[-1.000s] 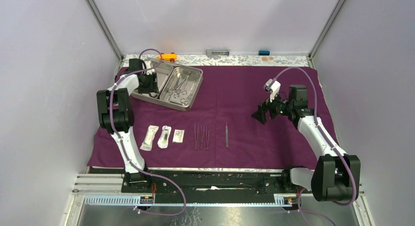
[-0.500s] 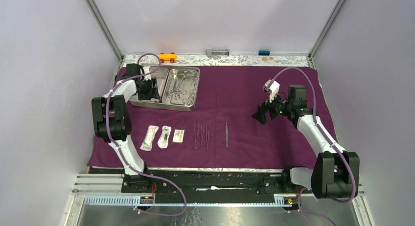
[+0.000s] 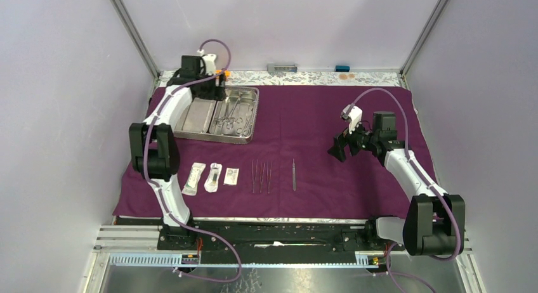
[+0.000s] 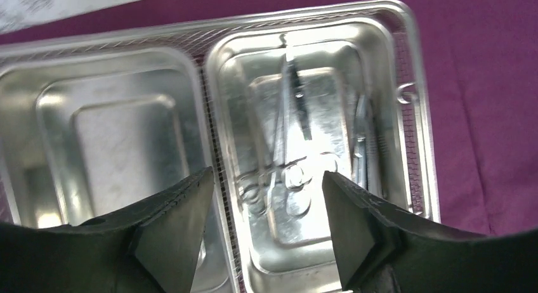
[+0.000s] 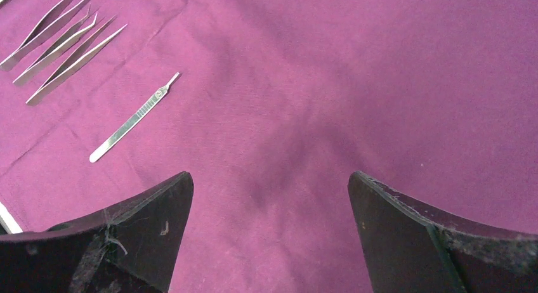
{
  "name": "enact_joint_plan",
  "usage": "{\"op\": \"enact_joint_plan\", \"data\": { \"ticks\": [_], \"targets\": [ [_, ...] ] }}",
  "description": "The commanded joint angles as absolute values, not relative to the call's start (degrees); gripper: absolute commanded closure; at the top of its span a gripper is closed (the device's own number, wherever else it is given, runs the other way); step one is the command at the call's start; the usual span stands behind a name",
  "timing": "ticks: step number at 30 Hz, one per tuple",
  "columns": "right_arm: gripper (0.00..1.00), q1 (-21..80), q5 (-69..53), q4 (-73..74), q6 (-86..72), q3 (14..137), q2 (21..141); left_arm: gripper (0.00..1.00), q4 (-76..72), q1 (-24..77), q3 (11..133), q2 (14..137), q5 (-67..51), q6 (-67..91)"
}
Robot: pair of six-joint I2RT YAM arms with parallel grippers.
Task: Open and lay out the surgical kit
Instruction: Pick up the medical item from the container.
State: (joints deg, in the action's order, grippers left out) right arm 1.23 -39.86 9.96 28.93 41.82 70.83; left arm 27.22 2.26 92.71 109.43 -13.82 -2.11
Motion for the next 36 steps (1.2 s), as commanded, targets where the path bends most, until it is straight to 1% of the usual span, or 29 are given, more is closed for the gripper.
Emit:
{"op": "enact_joint_plan", "data": {
  "ticks": [1,5,8,12,25,36],
  "targets": [
    [0.01,1.0,-38.7,8.4,28.9,42.0,71.9,0.29,29.6,7.1,98.7,114.1,-14.2,-8.4],
    [0.01,0.4,-38.7,9.0,28.7,43.0,72.9,0.27,33.1,10.1,102.6,118.0,-14.4,-11.6],
    [0.01,0.4,-38.4,9.4,28.9,42.9,73.6,0.26,36.0,10.5,105.2,121.0,-15.6,-12.2],
    [0.01,0.4,-38.3,9.3,29.4,42.5,74.5,0.26,36.8,11.1,105.2,123.3,-15.5,-13.1],
    [0.01,0.4,-38.4,9.0,30.2,41.7,75.1,0.24,35.9,13.1,105.1,126.7,-14.9,-13.7],
    [0.01,0.4,-38.2,9.0,30.5,41.4,75.3,0.21,30.9,14.4,103.9,128.1,-11.0,-13.3]
  ]
}}
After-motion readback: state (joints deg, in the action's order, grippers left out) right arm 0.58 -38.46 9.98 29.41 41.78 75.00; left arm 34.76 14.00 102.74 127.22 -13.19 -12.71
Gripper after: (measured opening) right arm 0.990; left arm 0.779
